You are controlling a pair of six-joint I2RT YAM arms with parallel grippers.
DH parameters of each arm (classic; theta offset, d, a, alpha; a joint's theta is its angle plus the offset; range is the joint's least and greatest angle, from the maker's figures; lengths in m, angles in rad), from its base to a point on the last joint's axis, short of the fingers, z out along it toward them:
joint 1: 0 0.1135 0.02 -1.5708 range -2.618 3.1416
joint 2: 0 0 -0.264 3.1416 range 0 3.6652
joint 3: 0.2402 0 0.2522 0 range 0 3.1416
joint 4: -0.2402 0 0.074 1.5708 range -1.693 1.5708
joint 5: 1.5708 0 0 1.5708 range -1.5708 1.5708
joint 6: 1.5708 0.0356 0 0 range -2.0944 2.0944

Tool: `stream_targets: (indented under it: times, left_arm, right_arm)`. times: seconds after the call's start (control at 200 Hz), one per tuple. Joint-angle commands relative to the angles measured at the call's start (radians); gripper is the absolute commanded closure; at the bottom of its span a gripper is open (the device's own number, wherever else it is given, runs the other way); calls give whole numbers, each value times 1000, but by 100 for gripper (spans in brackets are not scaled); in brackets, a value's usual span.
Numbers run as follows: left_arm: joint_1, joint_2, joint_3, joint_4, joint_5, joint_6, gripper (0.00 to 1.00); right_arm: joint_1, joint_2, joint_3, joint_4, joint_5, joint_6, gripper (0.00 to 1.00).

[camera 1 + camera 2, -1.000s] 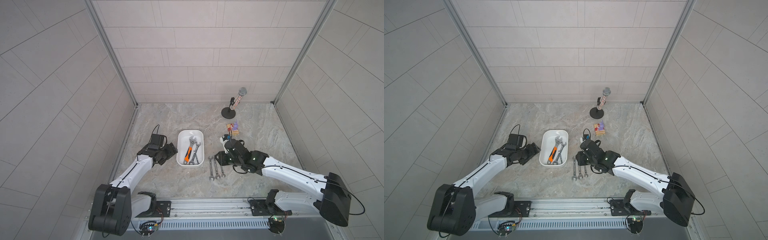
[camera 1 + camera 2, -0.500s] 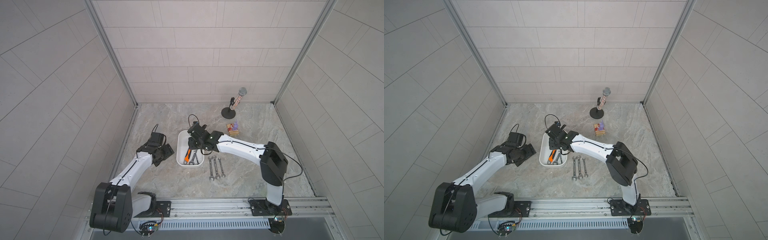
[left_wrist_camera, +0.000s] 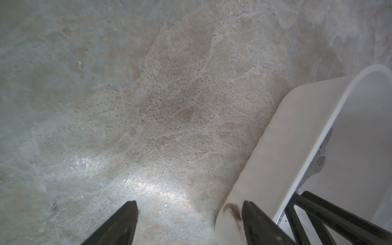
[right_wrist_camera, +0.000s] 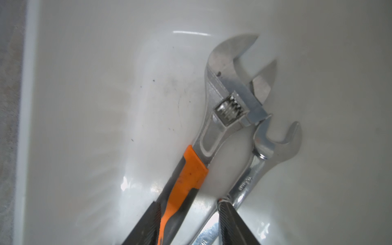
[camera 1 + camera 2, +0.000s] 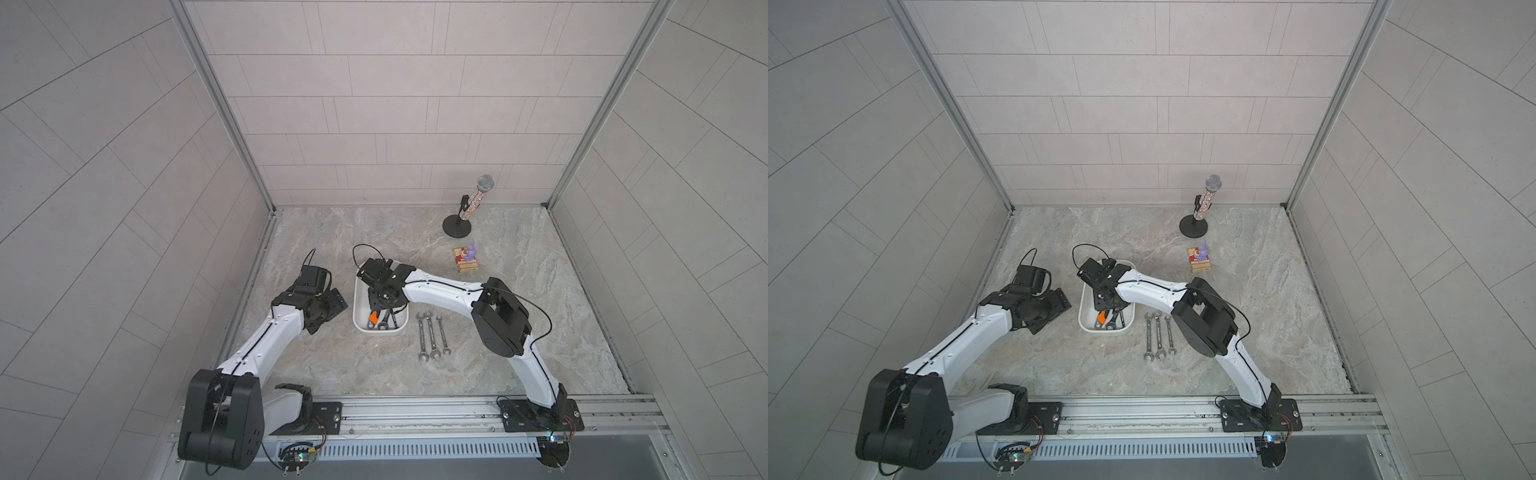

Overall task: Take out the wrench from the storage box
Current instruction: Pick up the wrench from the storage box.

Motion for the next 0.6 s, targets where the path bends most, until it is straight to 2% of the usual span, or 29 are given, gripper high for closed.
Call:
stream_targets:
  times: [0.0, 0.595]
  left_arm:
    - [5, -20, -3, -6, 7, -5, 15]
    - [5, -11, -12, 18, 29, -9, 15]
  right_arm:
    - [4, 23, 40, -47, 35, -11, 50]
    - [-7, 126, 111, -68, 62, -39, 52]
